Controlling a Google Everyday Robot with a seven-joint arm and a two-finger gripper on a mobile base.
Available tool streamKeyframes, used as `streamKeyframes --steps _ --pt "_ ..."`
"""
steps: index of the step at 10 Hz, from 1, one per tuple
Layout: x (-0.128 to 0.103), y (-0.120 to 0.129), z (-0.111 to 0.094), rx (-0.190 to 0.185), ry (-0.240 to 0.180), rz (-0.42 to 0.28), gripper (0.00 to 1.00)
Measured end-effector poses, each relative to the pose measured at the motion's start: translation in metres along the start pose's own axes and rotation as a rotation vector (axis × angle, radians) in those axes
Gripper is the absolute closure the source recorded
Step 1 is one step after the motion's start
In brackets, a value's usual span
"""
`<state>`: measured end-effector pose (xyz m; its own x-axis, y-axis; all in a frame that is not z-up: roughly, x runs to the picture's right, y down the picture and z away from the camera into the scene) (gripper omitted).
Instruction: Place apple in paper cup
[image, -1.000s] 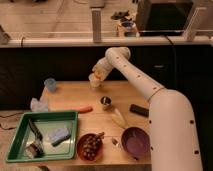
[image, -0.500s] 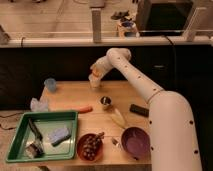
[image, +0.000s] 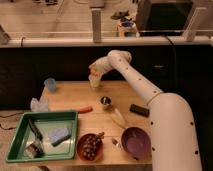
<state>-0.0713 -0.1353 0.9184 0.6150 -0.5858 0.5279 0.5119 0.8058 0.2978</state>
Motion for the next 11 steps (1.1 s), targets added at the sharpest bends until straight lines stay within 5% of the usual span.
streamKeyframes --steps 4,6,11 --pt "0.0018 0.0008 0.0 0.012 -0.058 0.008 0.98" --pt "0.0006 0.0005 0.0013 0.011 -0.089 0.009 0.82" --pt "-0.0002 0.0015 0.0022 0.014 -0.076 0.015 0.3"
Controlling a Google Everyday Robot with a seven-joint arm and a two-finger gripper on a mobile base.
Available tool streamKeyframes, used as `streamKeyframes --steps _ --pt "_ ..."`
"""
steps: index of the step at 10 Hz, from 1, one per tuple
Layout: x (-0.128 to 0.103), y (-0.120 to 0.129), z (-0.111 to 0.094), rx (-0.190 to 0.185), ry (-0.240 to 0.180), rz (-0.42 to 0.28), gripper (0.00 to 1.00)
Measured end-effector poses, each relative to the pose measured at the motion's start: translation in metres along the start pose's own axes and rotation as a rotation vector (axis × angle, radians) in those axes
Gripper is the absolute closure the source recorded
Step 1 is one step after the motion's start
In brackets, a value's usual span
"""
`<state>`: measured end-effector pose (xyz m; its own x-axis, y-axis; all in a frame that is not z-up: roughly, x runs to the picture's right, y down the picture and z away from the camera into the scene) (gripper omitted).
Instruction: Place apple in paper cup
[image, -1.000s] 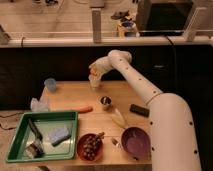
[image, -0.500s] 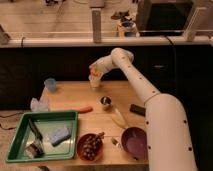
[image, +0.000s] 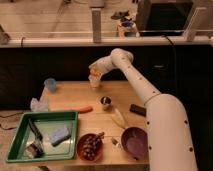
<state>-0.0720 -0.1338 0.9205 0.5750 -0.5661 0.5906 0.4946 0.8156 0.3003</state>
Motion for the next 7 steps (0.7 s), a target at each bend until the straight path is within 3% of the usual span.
streamKeyframes --steps 2,7 --pt "-0.0009 0.0003 0.0004 0.0 0.001 -0.001 0.2" --pt "-0.0022 0.0003 -0.0014 -0.011 0.008 -0.016 0.2"
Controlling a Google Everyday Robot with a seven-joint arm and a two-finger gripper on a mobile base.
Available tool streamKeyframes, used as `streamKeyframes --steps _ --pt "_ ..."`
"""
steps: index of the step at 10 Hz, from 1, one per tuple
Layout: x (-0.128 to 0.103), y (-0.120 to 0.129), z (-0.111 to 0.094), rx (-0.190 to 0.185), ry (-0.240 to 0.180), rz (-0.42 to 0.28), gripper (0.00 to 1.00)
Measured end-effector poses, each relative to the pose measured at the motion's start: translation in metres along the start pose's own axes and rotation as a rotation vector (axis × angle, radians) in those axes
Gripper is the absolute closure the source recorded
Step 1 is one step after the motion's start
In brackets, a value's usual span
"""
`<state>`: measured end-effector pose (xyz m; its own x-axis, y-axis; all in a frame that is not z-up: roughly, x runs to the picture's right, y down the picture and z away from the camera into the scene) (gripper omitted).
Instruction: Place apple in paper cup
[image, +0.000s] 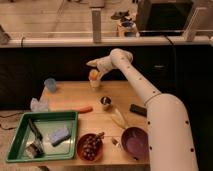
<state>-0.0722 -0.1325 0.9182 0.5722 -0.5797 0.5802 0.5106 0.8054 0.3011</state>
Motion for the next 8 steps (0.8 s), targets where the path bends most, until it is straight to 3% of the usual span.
streamKeyframes --steps 3,8 --pt "-0.0019 0.0005 -0.0009 -0.032 0.013 -0.028 0.2" --pt "-0.003 0.0002 0.0001 -0.033 0.013 -0.029 0.2"
